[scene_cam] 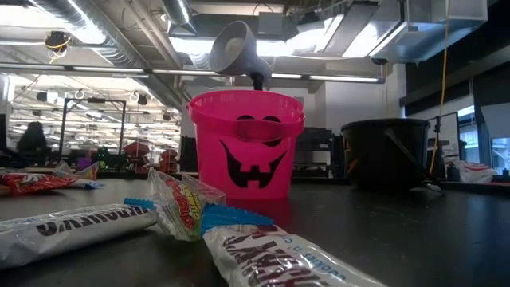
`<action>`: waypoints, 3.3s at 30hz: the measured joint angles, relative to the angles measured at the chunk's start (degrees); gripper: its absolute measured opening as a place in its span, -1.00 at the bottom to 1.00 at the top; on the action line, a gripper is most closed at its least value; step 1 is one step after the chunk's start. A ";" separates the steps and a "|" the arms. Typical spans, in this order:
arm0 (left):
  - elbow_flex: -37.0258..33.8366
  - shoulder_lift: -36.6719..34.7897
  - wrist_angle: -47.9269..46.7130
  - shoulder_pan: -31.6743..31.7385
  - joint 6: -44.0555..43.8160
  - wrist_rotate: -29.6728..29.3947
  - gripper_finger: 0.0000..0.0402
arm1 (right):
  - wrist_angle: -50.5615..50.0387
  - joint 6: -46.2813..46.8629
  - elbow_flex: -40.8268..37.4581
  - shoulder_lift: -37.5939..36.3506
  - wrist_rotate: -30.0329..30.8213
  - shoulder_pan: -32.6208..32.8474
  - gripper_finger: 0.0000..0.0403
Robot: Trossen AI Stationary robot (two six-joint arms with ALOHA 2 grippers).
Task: Sort candy
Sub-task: Put the red candy into the orange bucket, then put the green gummy into the pink bucket
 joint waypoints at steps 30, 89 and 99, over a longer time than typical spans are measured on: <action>-36.44 -25.80 35.95 1.27 4.47 -0.49 -0.20 | 4.97 -9.40 0.28 -0.02 -3.08 -0.02 -0.50; -26.21 7.56 34.12 -1.47 -2.16 10.61 -0.20 | 32.28 -32.92 0.32 2.68 40.73 -8.30 0.05; -25.91 15.44 34.63 -1.46 -6.74 15.13 -0.20 | 32.22 -38.35 0.32 6.40 32.96 -14.43 0.05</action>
